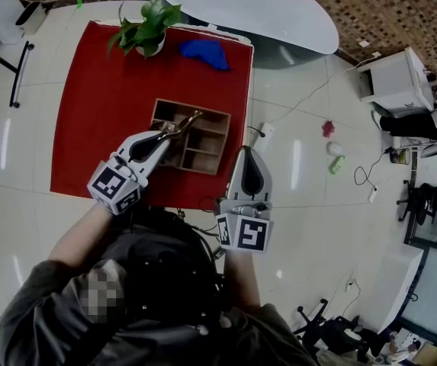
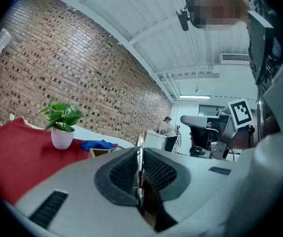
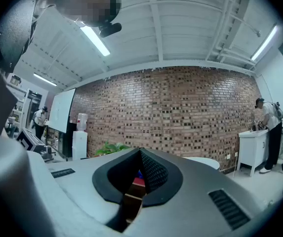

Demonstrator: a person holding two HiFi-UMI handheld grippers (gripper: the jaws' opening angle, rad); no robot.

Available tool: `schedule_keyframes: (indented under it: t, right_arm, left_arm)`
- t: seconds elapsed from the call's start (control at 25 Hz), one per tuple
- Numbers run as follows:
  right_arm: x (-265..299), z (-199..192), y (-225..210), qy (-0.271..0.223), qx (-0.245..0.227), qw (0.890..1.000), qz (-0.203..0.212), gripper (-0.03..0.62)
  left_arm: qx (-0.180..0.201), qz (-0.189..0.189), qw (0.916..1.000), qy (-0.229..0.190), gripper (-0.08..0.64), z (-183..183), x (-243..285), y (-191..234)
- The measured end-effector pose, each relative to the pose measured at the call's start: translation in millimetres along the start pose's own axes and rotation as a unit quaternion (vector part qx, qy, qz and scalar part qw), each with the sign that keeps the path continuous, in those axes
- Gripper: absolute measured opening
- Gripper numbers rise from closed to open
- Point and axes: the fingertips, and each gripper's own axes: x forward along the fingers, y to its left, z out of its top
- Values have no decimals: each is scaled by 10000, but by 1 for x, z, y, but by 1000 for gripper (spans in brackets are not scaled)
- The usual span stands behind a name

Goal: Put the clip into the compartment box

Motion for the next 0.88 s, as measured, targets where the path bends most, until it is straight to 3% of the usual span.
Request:
schedule_keyframes:
  t: [0.32, 0.88]
  right_arm:
    - [1, -2, 6, 65, -32, 10000, 0, 5]
    - [2, 1, 8, 20, -12, 10000, -40, 4]
  left_arm:
    - [106, -89, 9997, 181, 52, -15, 1, 0]
    - [305, 353, 9970, 624, 55, -25, -2, 0]
